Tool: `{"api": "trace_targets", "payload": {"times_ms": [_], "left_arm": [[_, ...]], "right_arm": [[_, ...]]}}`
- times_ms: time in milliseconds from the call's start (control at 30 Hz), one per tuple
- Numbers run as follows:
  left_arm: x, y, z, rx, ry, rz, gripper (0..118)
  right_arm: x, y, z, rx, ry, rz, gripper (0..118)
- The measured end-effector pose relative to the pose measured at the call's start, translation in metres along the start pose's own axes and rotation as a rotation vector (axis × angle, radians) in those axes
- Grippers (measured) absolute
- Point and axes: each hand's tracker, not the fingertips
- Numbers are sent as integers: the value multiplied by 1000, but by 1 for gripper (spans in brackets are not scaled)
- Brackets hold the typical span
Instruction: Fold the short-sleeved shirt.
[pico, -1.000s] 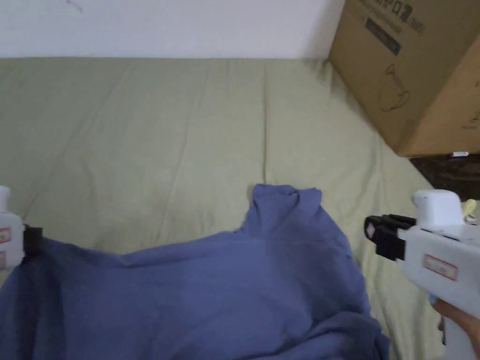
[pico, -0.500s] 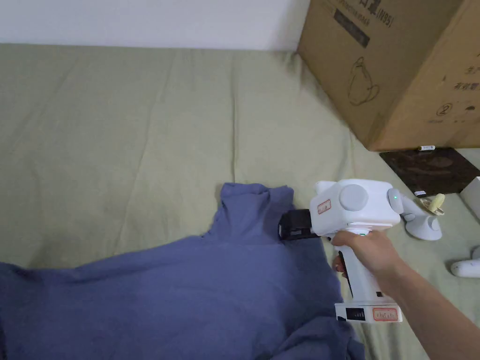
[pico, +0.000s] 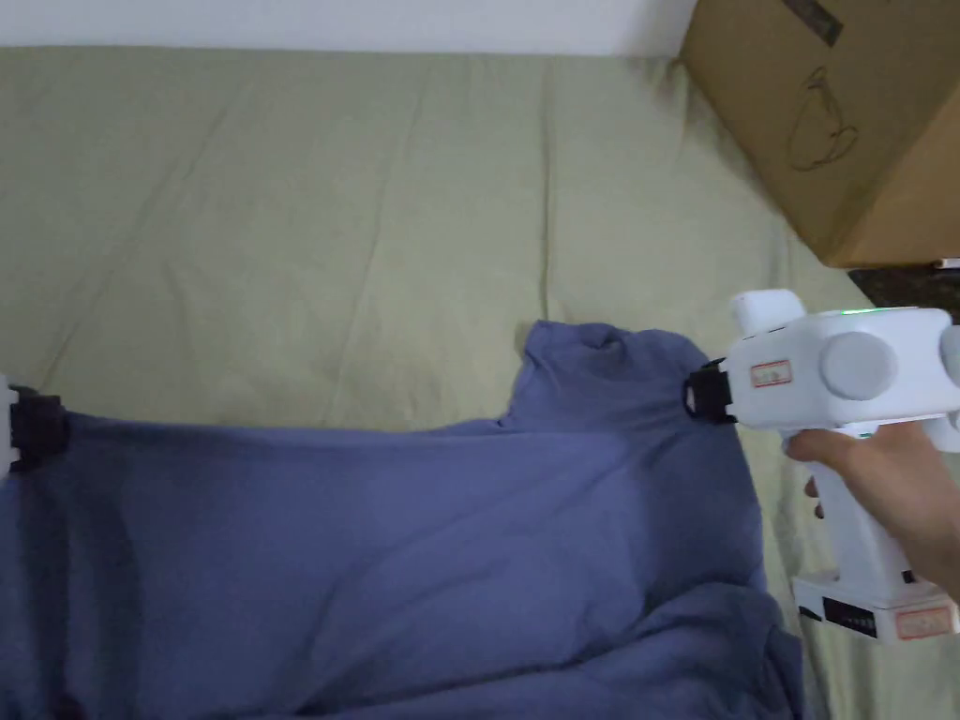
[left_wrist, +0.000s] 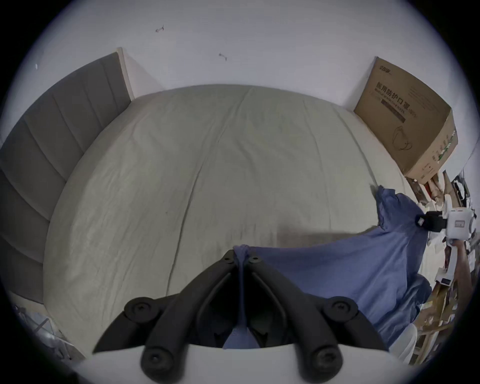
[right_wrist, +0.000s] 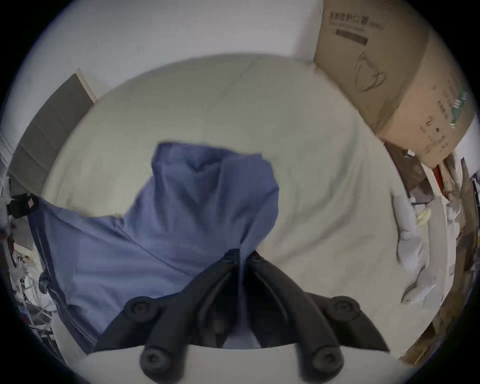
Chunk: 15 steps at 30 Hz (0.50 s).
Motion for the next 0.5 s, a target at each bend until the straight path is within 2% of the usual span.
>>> {"api": "trace_targets", "payload": {"times_ms": [167,300,500], "left_arm": [[8,-15,44,76,21,-79,2],[7,-49,74,78,37,-134,2],[-11,-110,95,-6,54,-112,2]], "right_arm": [[-24,-27,79,126,-21,83,3],[-32,-72,127,160,-8,106,3],[-36,-152,168,131,6,105,3]]}}
